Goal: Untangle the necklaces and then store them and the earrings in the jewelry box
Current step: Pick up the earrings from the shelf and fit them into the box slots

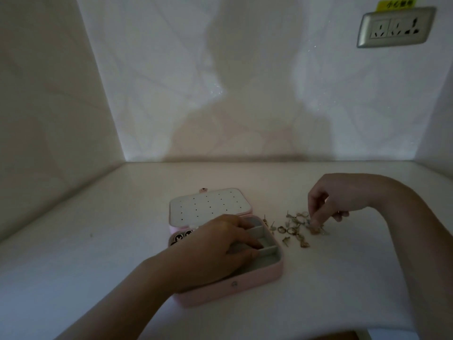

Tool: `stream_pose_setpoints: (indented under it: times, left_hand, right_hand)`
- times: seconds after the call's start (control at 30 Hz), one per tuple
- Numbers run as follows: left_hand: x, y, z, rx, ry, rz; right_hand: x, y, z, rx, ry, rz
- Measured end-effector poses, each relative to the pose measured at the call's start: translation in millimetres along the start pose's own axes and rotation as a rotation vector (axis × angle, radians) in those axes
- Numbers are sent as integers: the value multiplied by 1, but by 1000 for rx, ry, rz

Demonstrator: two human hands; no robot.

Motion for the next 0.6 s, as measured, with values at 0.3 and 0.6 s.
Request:
stream_pose_setpoints:
  times: [0.3,0.6]
  left_hand:
    - [1,1,2,18,-1,-18]
    - [21,3,-3,143,256,342]
  right_hand:
    - [-5,-4,-5,-22,94,-8]
    - [7,15,-35,465,-696,151]
Point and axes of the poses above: each hand's wrist, its own y-axis away from the middle knuckle, its own x-axis out of the back of the hand, z = x × y, the point moved 2 cm from there along -y, towards the middle knuckle, and after that the axes turned 6 degrees about z, right-handed, at the moved point
